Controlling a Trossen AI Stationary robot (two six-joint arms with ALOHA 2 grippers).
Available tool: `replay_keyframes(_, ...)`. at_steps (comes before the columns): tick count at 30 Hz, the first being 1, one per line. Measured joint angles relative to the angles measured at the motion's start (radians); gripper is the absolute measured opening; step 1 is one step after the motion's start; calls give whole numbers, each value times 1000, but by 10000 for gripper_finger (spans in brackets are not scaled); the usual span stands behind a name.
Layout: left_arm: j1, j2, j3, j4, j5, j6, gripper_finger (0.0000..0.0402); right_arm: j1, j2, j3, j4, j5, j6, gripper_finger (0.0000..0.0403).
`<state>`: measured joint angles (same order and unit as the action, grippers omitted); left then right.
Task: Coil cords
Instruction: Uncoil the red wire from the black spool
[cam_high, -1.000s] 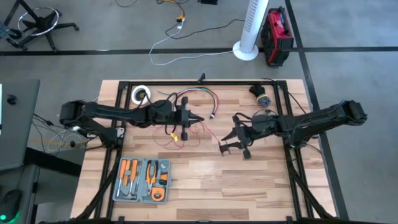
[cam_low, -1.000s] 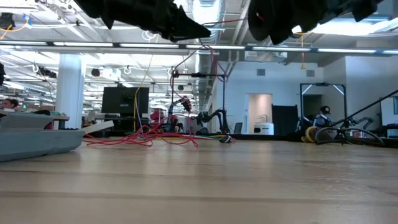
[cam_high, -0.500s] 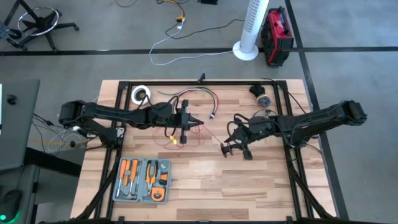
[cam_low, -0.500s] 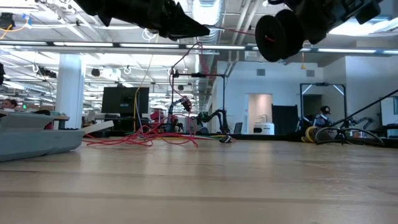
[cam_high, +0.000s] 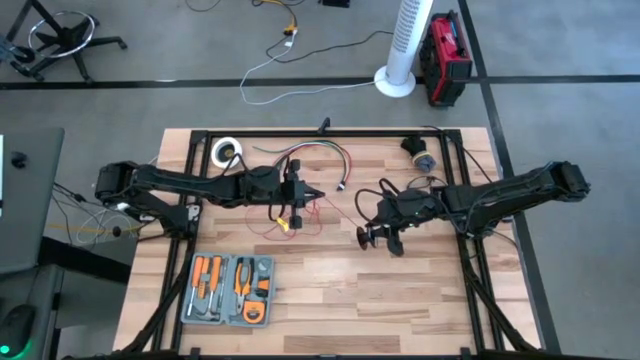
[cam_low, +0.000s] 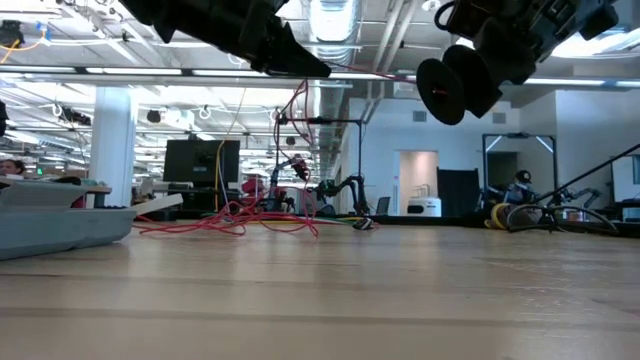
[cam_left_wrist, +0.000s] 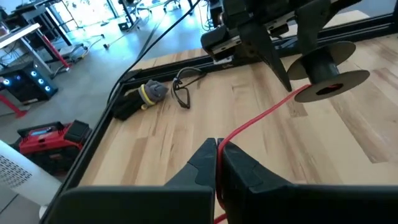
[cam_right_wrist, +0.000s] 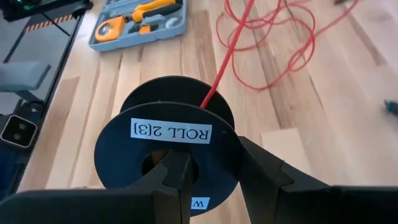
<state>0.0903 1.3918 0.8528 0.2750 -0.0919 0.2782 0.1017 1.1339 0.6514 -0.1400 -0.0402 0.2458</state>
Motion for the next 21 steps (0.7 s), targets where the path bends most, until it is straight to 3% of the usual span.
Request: replay_keyframes(21, 0, 2, -26, -34, -73, -32, 0, -39, 7, 0, -66, 20, 277, 108)
